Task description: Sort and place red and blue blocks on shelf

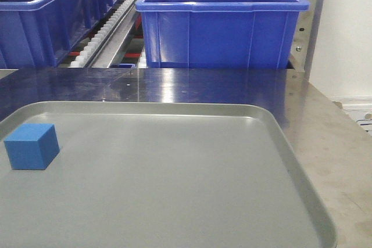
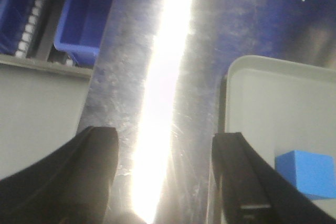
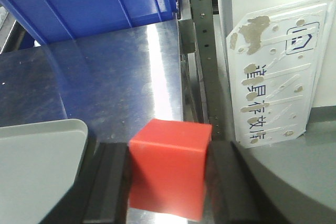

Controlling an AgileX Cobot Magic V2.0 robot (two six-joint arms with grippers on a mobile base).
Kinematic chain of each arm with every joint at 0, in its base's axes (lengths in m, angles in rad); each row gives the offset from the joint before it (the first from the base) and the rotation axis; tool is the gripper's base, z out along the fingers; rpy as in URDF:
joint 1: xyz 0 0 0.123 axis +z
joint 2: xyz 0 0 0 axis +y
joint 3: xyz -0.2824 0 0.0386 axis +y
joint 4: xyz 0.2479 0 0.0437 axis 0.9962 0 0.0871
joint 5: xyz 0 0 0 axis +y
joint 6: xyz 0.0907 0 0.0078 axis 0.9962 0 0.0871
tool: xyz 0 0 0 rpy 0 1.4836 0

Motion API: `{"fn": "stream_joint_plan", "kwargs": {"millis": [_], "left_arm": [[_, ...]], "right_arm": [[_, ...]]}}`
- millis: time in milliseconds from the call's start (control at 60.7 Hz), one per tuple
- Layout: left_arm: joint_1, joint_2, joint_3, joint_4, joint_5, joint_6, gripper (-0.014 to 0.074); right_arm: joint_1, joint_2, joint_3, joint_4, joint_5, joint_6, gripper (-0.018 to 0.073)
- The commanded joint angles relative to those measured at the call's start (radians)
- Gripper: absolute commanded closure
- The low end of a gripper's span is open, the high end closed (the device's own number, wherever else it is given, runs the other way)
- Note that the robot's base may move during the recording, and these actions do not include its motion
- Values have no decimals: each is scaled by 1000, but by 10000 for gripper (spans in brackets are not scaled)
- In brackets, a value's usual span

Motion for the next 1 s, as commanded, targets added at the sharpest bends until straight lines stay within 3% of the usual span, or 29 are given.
{"fn": "stream_joint_plan", "kwargs": {"millis": [0,264,643,988], "left_arm": [[-5,47,-87,-39,3,16,129],[-13,157,-215,-81,80,43,129],[-182,265,-233,-84,69,38,129],[-276,360,-261,-135,61,38,129]], "right_arm": [[-5,3,-27,-10,-88,-4,510],[-5,3,-27,-10,-88,-4,510],[-5,3,-27,-10,-88,-4,510],[-5,3,-27,-10,-88,-4,510]]}}
